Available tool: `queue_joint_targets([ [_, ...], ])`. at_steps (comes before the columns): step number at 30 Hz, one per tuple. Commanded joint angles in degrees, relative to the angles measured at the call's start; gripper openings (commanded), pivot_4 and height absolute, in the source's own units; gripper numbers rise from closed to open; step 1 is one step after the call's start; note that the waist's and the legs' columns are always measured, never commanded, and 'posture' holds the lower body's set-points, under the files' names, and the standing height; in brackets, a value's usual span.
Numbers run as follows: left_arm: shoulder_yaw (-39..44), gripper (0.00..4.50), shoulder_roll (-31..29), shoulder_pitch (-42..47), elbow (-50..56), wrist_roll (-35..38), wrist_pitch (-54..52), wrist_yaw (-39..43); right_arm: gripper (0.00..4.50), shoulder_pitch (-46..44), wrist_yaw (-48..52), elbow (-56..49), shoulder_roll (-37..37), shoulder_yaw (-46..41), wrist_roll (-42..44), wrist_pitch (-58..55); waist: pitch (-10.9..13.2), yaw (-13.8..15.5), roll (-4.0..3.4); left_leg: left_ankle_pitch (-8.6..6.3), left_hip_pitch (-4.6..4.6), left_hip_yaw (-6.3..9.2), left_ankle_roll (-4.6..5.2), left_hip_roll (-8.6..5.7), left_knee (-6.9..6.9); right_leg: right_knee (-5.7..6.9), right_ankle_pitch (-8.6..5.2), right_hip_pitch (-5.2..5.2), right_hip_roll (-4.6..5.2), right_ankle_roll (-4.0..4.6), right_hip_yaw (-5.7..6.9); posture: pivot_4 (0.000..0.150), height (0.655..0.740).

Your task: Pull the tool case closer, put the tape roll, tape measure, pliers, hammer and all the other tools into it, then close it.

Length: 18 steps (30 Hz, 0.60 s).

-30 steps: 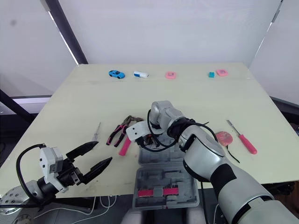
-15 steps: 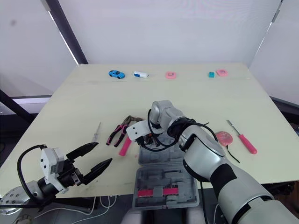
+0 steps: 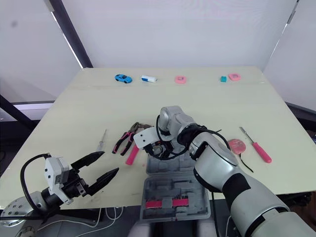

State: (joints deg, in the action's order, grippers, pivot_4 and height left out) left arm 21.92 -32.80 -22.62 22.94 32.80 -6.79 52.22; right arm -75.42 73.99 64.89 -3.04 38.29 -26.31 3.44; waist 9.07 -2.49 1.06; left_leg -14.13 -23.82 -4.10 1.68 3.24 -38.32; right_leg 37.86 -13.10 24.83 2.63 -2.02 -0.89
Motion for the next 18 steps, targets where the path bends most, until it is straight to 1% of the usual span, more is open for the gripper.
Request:
queue_joint_targets([
  [1, 0.5, 4.5, 0.1, 0.4, 0.0, 0.0, 1.6, 0.4, 4.47, -0.5, 0.4, -4.0, 1.5, -4.1, 2.9, -1.9, 0.0, 0.0, 0.0, 0.0, 0.0, 0.0, 0.0, 0.01, 0.0, 0.0, 0.0, 0.0, 0.0, 0.0, 0.0, 0.15, 0.7395],
  [6, 0.6, 4.5, 0.0, 0.8, -0.4, -0.1, 2.0, 0.5, 4.47, 3.4, -0.8, -9.6, 3.2, -11.3, 8.8, -7.9, 0.0, 0.0, 0.05, 0.0, 0.0, 0.02, 0.0, 0.01, 0.0, 0.0, 0.0, -0.01, 0.01, 0.0, 0.0, 0.15, 0.7395],
  [7, 0.6, 4.5, 0.0, 0.8, -0.5, 0.0, 2.1, 0.6, 3.9, 4.5, -0.8, -11.2, 3.7, -12.5, 9.8, -9.4, 0.0, 0.0, 0.04, 0.0, 0.0, 0.02, 0.0, 0.01, 0.01, 0.0, 0.0, -0.01, 0.01, 0.0, 0.0, 0.15, 0.7395],
  [8, 0.6, 4.5, -0.1, 0.8, -0.6, 0.0, 2.1, 0.6, 3.6, 5.9, -0.4, -13.0, 4.5, -13.2, 10.6, -10.5, 0.0, 0.0, 0.05, 0.0, 0.0, 0.01, 0.0, 0.01, 0.01, -0.01, 0.0, -0.01, 0.01, 0.0, -0.01, 0.15, 0.7395],
  [10, 0.5, 4.5, -0.2, 0.9, -0.8, 0.0, 2.2, 0.7, 2.67, 8.3, -1.1, -16.0, 5.4, -14.5, 12.1, -11.8, 0.0, 0.1, 0.05, 0.0, -0.01, 0.02, 0.0, 0.01, 0.01, -0.01, 0.0, -0.01, 0.02, 0.0, -0.01, 0.15, 0.7395],
  [11, 0.5, 4.5, -0.2, 1.0, -1.0, 0.0, 2.2, 0.8, 2.08, 9.4, -1.8, -17.5, 5.5, -15.3, 12.8, -13.1, 0.0, 0.1, 0.05, 0.0, -0.01, 0.01, 0.01, 0.01, 0.01, -0.02, 0.0, -0.02, 0.03, -0.01, -0.01, 0.15, 0.7395],
  [13, 0.6, 4.5, -0.4, 1.4, -1.3, 0.0, 2.1, 1.0, 1.08, 12.9, -3.7, -21.0, 6.0, -16.7, 14.4, -13.6, 0.0, 0.1, 0.06, 0.0, -0.01, 0.0, 0.01, 0.0, 0.0, 0.0, 0.01, -0.02, 0.04, -0.01, -0.01, 0.15, 0.7395],
  [16, 0.6, 4.5, -0.7, 2.1, -1.7, 0.0, 2.0, 1.1, 1.08, 19.5, -8.9, -25.6, 4.9, -21.0, 18.5, -14.7, 0.0, 0.0, 0.07, 0.0, 0.01, -0.01, 0.01, 0.0, 0.01, 0.01, 0.01, -0.02, 0.01, -0.01, 0.0, 0.15, 0.7395],
  [18, 0.6, 4.5, -0.8, 2.4, -1.9, 0.0, 2.0, 1.2, 1.08, 24.0, -9.8, -28.4, 5.1, -21.9, 20.2, -14.6, 0.0, 0.0, 0.08, 0.0, 0.01, -0.03, 0.01, -0.01, 0.01, 0.01, 0.01, -0.04, -0.02, -0.02, 0.02, 0.15, 0.7395],
])
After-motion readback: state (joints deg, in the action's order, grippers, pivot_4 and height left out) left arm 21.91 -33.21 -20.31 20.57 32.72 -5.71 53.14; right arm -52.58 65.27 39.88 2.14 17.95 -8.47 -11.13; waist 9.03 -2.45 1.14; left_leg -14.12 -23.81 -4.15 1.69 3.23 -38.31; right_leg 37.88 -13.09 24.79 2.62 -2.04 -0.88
